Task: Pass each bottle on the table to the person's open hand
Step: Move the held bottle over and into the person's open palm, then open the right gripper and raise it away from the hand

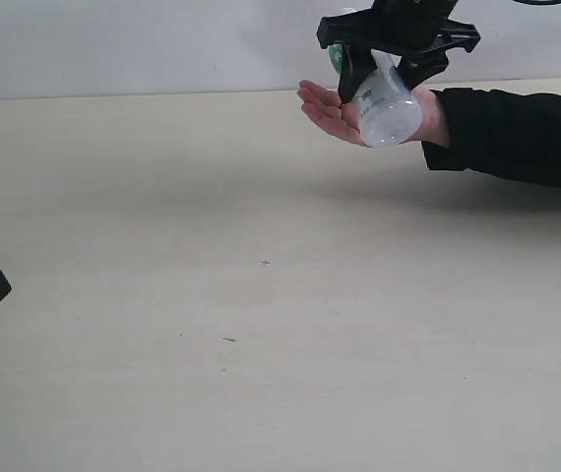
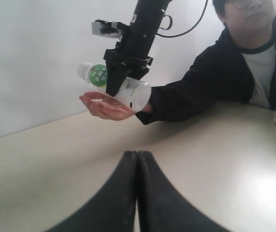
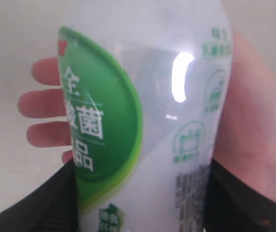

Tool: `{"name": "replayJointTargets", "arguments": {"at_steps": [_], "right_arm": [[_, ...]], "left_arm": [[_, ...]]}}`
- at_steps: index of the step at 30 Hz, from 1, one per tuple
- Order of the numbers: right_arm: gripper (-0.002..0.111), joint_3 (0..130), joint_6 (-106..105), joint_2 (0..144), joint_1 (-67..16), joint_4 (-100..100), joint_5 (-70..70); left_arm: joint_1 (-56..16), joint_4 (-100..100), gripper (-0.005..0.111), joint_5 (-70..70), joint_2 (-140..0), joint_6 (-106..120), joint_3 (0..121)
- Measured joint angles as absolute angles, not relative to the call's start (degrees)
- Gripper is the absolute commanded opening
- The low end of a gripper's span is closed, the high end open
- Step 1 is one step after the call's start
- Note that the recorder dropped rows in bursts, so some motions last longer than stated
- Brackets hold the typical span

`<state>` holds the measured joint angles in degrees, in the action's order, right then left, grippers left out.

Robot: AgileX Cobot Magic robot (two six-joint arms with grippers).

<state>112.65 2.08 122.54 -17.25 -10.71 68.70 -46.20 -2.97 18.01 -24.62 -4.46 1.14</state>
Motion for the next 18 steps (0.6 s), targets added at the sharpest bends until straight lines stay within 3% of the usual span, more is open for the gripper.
{"name": "replayJointTargets", "arguments": {"at_steps": [3,6,13,18], "right_arm": [[0.002,112.88,2.58,123.01,-17.25,-10.5,67.09],[0.013,112.88,2.7,123.28,-17.25,-10.39,66.17],[0.058,112.88,2.7,124.07,-17.25,-10.39,65.05],[0.076,112.88,2.7,124.17,-17.25,-10.39,63.06]], "left_arm": [[-46.2,-2.97,0.002,18.01,-24.62,-4.46,1.14],[-46.2,-2.97,0.002,18.01,-24.62,-4.46,1.14],[-46.2,-2.97,0.002,18.01,-24.62,-4.46,1.14],[-46.2,-2.97,0.002,18.01,-24.62,-4.46,1.14]]}}
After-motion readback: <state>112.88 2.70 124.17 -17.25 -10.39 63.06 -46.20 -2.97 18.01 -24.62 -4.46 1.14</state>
